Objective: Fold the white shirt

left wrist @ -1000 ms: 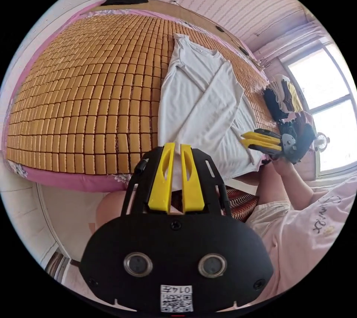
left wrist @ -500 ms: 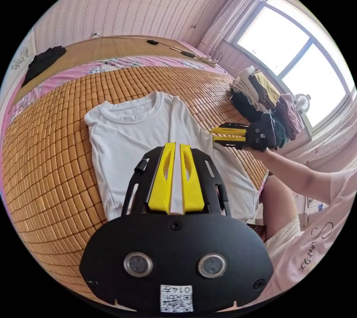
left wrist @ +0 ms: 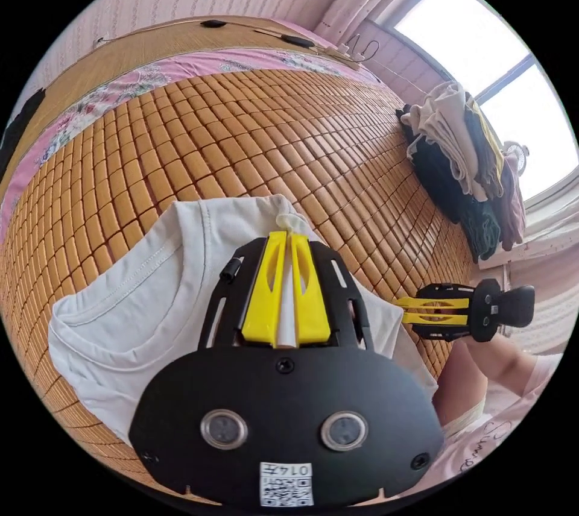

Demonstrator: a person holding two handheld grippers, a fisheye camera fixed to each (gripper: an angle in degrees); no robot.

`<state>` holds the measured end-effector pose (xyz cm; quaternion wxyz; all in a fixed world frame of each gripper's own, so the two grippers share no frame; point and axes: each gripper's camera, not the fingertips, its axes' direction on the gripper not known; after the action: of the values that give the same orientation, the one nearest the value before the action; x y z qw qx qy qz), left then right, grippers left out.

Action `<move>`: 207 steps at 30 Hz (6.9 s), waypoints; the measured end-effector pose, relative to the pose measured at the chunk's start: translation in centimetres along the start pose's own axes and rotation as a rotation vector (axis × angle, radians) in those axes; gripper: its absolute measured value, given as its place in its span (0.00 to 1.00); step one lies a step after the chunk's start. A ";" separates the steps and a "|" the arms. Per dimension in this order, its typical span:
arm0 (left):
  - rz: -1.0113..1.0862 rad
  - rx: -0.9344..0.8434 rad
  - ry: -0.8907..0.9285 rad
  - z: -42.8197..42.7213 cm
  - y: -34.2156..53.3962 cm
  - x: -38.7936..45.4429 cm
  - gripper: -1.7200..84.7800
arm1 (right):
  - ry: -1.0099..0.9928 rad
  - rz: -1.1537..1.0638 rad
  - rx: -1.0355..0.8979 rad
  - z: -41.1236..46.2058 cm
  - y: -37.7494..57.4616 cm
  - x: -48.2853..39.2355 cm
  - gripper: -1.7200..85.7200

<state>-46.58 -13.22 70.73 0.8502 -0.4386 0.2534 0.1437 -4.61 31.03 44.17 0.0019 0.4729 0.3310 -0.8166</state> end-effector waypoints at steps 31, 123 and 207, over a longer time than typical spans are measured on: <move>-0.318 0.210 -0.078 -14.7 17.8 -15.6 0.12 | -0.131 0.030 -0.001 -5.9 -5.9 13.6 0.15; -0.062 -0.032 -0.242 -3.4 49.5 13.6 0.07 | -0.057 -0.181 -0.256 -1.1 3.7 -27.9 0.01; 0.426 0.351 -0.149 4.6 49.4 25.3 0.06 | 0.058 0.314 -0.165 -5.9 0.7 -17.4 0.08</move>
<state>-47.22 19.41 25.62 0.8801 -0.2096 0.2975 0.3049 9.81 28.34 55.32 0.1587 0.5403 0.3186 -0.7625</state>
